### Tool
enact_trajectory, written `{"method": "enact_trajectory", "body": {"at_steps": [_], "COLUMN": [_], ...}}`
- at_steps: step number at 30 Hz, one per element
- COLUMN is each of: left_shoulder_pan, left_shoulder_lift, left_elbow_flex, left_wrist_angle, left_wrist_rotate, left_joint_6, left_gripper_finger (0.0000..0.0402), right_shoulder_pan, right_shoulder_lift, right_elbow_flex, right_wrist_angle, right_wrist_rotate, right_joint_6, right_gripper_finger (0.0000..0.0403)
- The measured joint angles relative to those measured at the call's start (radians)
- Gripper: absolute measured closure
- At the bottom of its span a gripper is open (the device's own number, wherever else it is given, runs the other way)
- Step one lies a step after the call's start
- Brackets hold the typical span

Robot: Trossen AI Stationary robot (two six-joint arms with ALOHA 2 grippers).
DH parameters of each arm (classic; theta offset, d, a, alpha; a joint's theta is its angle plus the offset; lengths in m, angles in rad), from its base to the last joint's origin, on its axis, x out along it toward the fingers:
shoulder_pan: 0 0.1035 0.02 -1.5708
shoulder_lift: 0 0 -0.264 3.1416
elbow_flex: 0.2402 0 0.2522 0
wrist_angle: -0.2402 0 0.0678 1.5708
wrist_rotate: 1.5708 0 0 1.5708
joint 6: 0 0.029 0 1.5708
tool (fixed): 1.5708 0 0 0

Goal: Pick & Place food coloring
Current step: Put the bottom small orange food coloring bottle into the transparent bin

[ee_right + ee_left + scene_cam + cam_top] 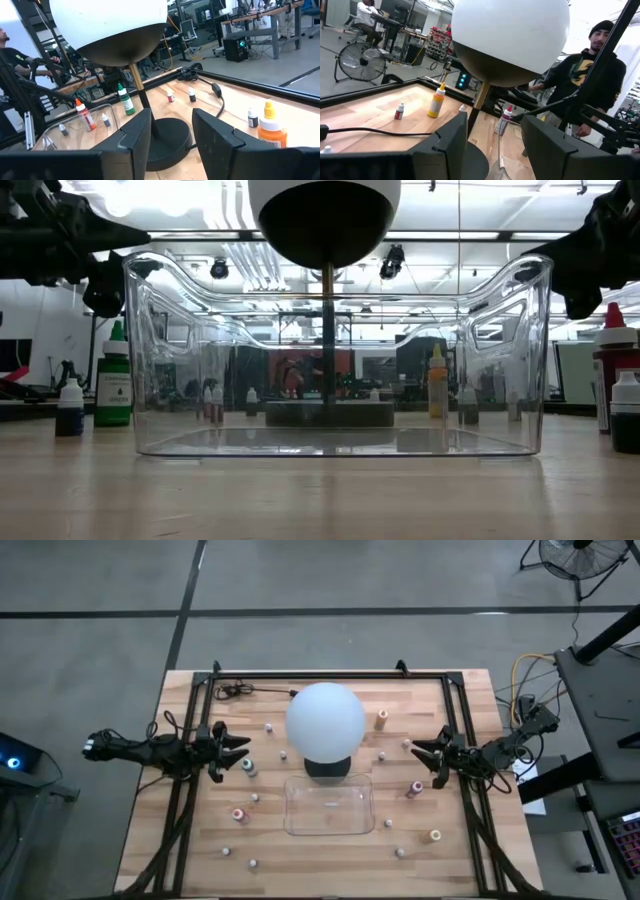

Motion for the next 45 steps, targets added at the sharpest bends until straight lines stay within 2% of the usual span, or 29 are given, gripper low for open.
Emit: {"method": "enact_trajectory", "body": {"at_steps": [11, 14, 23, 27, 29, 33, 37, 42, 45], "left_shoulder_pan": [0.0, 0.0, 0.0, 0.0, 0.0, 0.0, 0.0, 0.0, 0.0], "left_shoulder_lift": [0.0, 0.0, 0.0, 0.0, 0.0, 0.0, 0.0, 0.0, 0.0], "left_elbow_flex": [0.0, 0.0, 0.0, 0.0, 0.0, 0.0, 0.0, 0.0, 0.0], "left_wrist_angle": [0.0, 0.0, 0.0, 0.0, 0.0, 0.0, 0.0, 0.0, 0.0], "left_wrist_rotate": [0.0, 0.0, 0.0, 0.0, 0.0, 0.0, 0.0, 0.0, 0.0], "left_joint_6": [0.0, 0.0, 0.0, 0.0, 0.0, 0.0, 0.0, 0.0, 0.0], "left_gripper_finger": [0.0241, 0.0241, 0.0241, 0.0241, 0.0241, 0.0241, 0.0241, 0.0241, 0.0241], "right_shoulder_pan": [0.0, 0.0, 0.0, 0.0, 0.0, 0.0, 0.0, -0.001, -0.007], "right_shoulder_lift": [0.0, 0.005, 0.171, 0.262, 0.307, 0.387, 0.448, 0.493, 0.529], "right_elbow_flex": [0.002, 0.039, 0.304, 0.455, 0.538, 0.702, 0.835, 0.966, 1.03], "right_wrist_angle": [0.121, 0.109, 0.045, -0.064, -0.124, -0.288, -0.451, -0.689, -0.817], "right_wrist_rotate": [-0.001, -0.003, 0.026, 0.04, 0.084, 0.175, 0.28, 0.369, 0.377], "right_joint_6": [-0.141, -0.198, -0.396, -0.442, -0.445, -0.406, -0.298, -0.001, 0.136], "right_gripper_finger": [0.0175, 0.0153, 0.0131, 0.0134, 0.0138, 0.0147, 0.0155, 0.0159, 0.0155]}}
